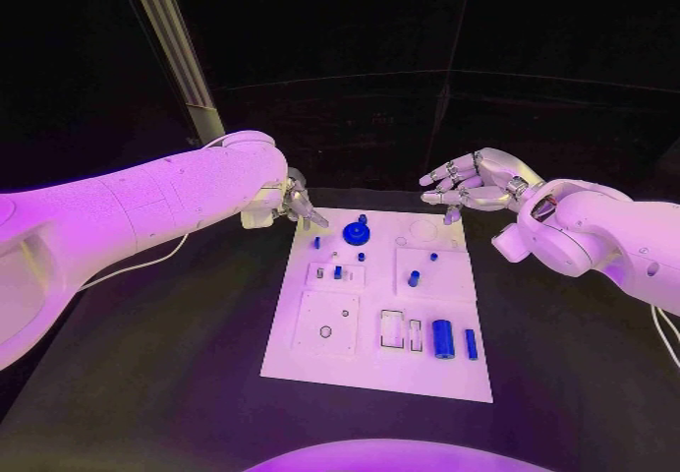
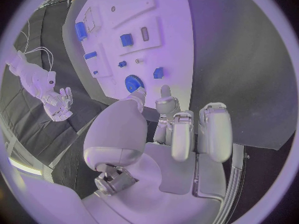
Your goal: Assemble the parts on the task board
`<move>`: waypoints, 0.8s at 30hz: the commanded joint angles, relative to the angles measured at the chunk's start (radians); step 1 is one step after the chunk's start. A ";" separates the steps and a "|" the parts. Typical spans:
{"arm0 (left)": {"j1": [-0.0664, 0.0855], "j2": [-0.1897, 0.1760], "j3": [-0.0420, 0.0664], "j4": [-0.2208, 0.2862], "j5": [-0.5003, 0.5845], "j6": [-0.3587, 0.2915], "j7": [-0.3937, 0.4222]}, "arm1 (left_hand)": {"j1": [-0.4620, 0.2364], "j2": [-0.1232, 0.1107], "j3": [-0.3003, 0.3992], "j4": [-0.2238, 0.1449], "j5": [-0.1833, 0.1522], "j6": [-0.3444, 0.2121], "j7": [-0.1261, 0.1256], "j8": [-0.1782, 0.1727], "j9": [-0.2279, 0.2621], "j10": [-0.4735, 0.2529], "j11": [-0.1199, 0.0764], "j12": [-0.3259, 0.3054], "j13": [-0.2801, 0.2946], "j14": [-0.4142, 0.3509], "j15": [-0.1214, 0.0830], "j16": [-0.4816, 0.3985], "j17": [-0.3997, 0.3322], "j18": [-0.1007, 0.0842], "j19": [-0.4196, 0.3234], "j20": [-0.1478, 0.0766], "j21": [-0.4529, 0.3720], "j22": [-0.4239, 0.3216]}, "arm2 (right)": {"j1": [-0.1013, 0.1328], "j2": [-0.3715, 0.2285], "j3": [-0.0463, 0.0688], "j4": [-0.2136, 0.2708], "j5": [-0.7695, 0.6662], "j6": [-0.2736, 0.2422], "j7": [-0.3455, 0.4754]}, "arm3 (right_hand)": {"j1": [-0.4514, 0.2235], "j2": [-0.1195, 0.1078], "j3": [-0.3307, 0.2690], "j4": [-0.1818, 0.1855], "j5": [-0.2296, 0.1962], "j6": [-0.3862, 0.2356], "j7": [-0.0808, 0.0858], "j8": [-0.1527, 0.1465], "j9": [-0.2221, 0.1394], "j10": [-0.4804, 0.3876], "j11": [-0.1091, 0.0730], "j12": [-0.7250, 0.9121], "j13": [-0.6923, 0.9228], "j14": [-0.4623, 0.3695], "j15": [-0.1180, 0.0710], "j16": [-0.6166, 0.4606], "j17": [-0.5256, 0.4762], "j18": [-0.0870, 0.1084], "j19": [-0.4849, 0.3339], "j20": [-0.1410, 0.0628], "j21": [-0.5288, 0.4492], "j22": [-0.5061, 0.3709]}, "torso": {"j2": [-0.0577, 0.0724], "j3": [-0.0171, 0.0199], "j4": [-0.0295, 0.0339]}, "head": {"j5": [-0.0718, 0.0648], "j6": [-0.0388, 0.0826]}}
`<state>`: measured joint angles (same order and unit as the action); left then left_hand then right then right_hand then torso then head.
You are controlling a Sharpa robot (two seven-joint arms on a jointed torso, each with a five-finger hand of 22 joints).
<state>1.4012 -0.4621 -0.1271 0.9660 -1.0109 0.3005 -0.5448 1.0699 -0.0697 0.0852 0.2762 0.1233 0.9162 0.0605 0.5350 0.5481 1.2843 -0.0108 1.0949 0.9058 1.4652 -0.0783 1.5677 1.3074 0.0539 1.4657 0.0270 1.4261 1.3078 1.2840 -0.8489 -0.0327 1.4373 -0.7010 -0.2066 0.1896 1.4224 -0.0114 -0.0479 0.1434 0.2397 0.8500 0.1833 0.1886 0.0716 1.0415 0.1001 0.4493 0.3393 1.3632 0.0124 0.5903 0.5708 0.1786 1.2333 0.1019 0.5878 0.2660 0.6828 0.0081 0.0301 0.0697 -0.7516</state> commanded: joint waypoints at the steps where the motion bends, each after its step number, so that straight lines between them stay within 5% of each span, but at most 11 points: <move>1: -0.005 0.011 -0.001 -0.021 -0.039 0.028 0.029 | 0.011 0.001 -0.005 0.001 0.000 -0.003 0.003 -0.004 -0.002 -0.008 0.001 0.000 0.002 0.106 0.006 0.003 0.263 -0.002 0.004 0.009 -0.002 0.032 | 0.002 0.002 0.001 0.000 -0.001 0.007 0.006 | -0.008 -0.001 -0.002 0.002 0.005 -0.005 0.000 0.006 -0.001 -0.008 -0.001 -0.004 -0.001 -0.004 0.000 0.004 0.001 0.003 0.000 0.007 -0.004 -0.002 | -0.001 0.0002 0.0000 | 0.001 -0.003; 24: -0.037 0.051 -0.002 -0.069 -0.045 0.036 0.057 | 0.021 0.015 -0.016 0.004 0.000 0.016 0.000 -0.001 -0.009 -0.003 -0.002 0.009 0.009 0.106 0.006 0.003 0.263 -0.003 0.006 0.010 0.001 0.038 | 0.002 0.013 0.001 -0.005 -0.001 0.007 0.009 | -0.004 0.002 -0.001 0.001 0.009 -0.006 0.000 0.008 -0.001 -0.009 -0.001 -0.004 -0.004 -0.004 0.000 0.005 0.001 0.003 0.000 0.008 -0.004 -0.002 | -0.002 0.0019 0.0010 | -0.002 -0.010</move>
<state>1.3637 -0.4135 -0.1297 0.8995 -1.0471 0.3183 -0.5050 1.0843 -0.0551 0.0745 0.2813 0.1237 0.9239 0.0604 0.5350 0.5404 1.2843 -0.0108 1.0996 0.9136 1.4652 -0.0784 1.5677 1.3074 0.0538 1.4692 0.0304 1.4261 1.3078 1.2839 -0.8368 -0.0327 1.4313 -0.7013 -0.2056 0.1906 1.4224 -0.0114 -0.0479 0.1434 0.2439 0.8500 0.1833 0.1936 0.0717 1.0378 0.0964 0.4493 0.3361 1.3632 0.0124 0.5902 0.5706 0.1786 1.2333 0.1019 0.5878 0.2653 0.6811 0.0099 0.0311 0.0685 -0.7598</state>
